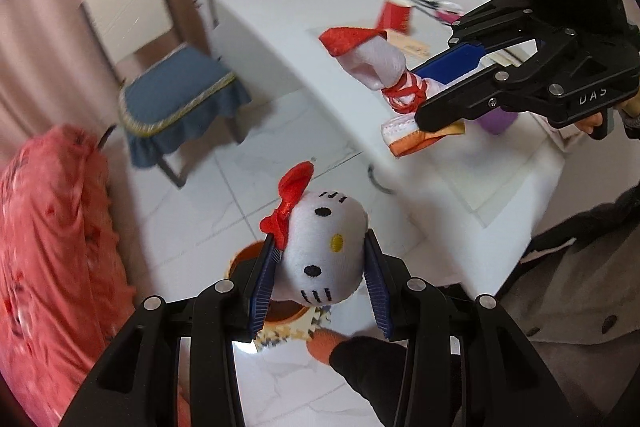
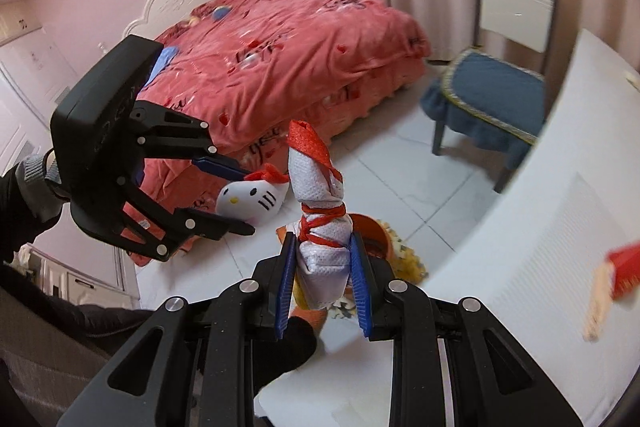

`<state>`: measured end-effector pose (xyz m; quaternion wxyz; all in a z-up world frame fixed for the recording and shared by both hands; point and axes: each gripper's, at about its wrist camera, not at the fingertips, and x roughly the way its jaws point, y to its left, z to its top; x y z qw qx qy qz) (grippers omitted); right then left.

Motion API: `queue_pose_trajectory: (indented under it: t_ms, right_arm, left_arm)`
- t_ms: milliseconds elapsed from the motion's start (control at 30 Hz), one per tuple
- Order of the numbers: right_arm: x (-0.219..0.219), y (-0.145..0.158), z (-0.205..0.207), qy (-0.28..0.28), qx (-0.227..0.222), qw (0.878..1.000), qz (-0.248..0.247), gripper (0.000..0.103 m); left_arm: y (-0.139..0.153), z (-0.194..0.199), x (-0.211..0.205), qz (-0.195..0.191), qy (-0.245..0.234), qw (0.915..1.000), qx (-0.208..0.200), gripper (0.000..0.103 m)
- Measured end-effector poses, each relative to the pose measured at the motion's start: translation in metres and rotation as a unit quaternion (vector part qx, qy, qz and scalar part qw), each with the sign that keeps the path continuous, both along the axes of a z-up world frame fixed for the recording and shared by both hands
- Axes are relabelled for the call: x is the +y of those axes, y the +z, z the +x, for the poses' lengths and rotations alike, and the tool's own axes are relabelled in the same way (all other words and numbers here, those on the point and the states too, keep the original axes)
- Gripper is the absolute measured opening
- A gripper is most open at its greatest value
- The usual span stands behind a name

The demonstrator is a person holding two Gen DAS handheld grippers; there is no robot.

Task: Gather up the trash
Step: 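Carry the plush and sock down to the orange bin with both tools, then open both tools over the bin to drop the plush and sock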

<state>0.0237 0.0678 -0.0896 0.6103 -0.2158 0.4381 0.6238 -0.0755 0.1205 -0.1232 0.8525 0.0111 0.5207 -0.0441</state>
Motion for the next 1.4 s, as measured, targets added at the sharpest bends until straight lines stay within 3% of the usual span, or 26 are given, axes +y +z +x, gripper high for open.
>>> queue_pose_trajectory:
  t_ms: [233,633,867,1100,1167,1233,1300,1400]
  right_arm:
    - [0.070,-0.043,-0.005,0.012,0.025,0.999,-0.022,0.027]
    - [0.145,-0.188,0.001,-0.011,0.072,0.990,-0.124,0.027]
    - [0.168,-0.242,0.005,-0.026,0.072,0.984,-0.161,0.027]
    - [0.179,-0.260,0.003,-0.033,0.070,0.982,-0.172,0.034]
    - [0.179,-0.265,0.003,-0.038,0.071,0.981,-0.177,0.038]
    - [0.179,-0.268,0.003,-0.041,0.068,0.981,-0.179,0.040]
    - [0.179,-0.270,0.004,-0.046,0.068,0.980,-0.183,0.048]
    - [0.179,-0.269,0.004,-0.046,0.068,0.979,-0.185,0.048]
  left_arm:
    - [-0.040,-0.002,0.053,-0.028,0.045,0.9982,0.027,0.043]
    - [-0.139,0.011,0.112,-0.076,0.052,0.9924,0.081,0.043]
    - [-0.176,0.013,0.129,-0.098,0.052,0.9888,0.099,0.044]
    - [-0.191,0.019,0.134,-0.104,0.049,0.9878,0.104,0.048]
    - [-0.193,0.019,0.134,-0.098,0.052,0.9885,0.103,0.062]
    - [-0.196,0.020,0.135,-0.095,0.057,0.9882,0.106,0.066]
    - [-0.197,0.019,0.136,-0.097,0.060,0.9875,0.109,0.066]
    - [-0.197,0.021,0.137,-0.098,0.062,0.9871,0.111,0.066]
